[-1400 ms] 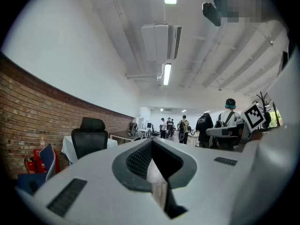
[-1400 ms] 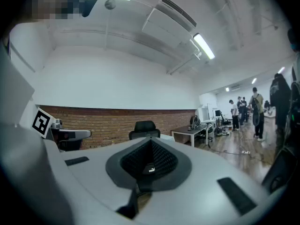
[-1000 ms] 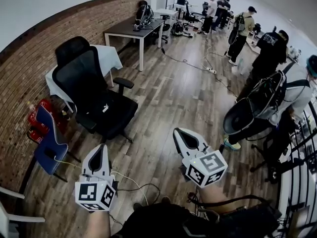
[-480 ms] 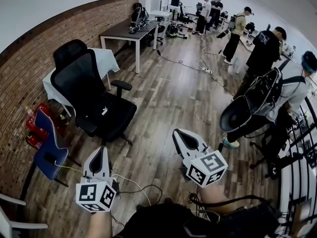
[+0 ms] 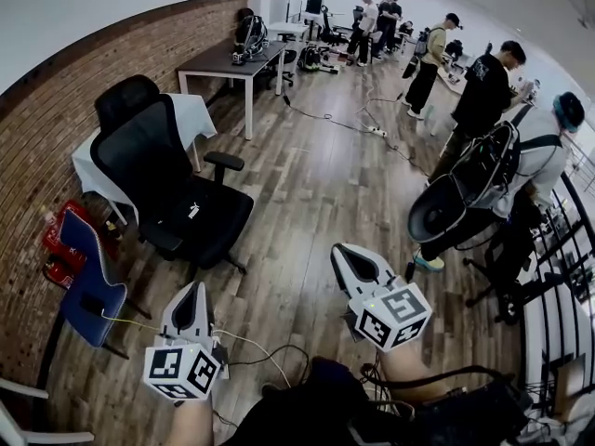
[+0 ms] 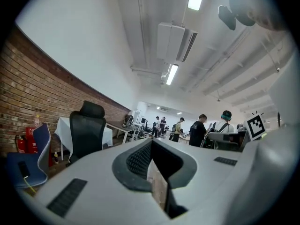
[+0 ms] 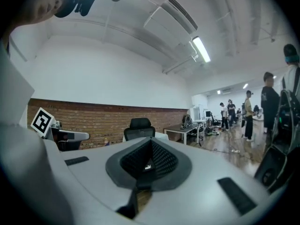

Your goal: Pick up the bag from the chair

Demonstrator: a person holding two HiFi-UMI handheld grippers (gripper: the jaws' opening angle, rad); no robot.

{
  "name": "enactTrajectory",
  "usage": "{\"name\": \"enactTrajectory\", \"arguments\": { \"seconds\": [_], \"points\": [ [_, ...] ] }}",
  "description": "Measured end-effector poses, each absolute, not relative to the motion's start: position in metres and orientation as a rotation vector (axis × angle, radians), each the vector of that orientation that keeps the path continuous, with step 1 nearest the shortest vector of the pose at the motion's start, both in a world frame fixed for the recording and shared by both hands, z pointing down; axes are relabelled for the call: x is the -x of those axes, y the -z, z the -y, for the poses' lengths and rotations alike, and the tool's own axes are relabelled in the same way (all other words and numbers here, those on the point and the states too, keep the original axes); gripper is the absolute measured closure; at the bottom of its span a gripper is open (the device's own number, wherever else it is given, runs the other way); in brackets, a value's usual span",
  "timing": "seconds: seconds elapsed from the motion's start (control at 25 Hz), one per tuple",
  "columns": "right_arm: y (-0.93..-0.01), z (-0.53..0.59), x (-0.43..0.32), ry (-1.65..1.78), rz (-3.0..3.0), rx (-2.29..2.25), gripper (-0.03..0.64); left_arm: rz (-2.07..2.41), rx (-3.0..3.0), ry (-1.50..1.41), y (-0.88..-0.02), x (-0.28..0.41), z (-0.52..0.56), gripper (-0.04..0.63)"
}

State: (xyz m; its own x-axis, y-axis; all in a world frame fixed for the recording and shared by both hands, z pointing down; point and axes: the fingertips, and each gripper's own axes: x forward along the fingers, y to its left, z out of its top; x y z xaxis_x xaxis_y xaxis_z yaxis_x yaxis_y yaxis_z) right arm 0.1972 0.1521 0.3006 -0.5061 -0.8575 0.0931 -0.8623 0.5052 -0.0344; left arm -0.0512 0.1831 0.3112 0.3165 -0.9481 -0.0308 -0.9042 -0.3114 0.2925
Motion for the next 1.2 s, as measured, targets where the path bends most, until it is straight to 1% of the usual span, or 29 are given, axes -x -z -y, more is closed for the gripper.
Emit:
{"name": "enactTrajectory", "arguments": {
  "seconds": [0.36, 0.68, 0.92, 1.2],
  "points": [
    [-0.307, -0.124, -0.185, -0.136, 2.701, -1.472, 0.605, 1.719, -2.344, 0.283, -0.321, 0.063, -0.162, 0.586],
    [-0.315, -0.057, -0.175, -0.169, 2.774, -1.372, 0.606, 1.838, -2.268, 0.242, -0.321, 0.063, -0.119, 0.586],
    [-0.309, 0.003, -0.175, -0.167, 2.836, -1.292, 0.606, 1.900, -2.227, 0.213, -0.320, 0.053, -0.075, 0.586],
    [-0.306, 0.066, -0.191, -0.181, 2.891, -1.212, 0.606, 1.960, -2.193, 0.165, -0.308, 0.020, -0.026, 0.586]
  ]
}}
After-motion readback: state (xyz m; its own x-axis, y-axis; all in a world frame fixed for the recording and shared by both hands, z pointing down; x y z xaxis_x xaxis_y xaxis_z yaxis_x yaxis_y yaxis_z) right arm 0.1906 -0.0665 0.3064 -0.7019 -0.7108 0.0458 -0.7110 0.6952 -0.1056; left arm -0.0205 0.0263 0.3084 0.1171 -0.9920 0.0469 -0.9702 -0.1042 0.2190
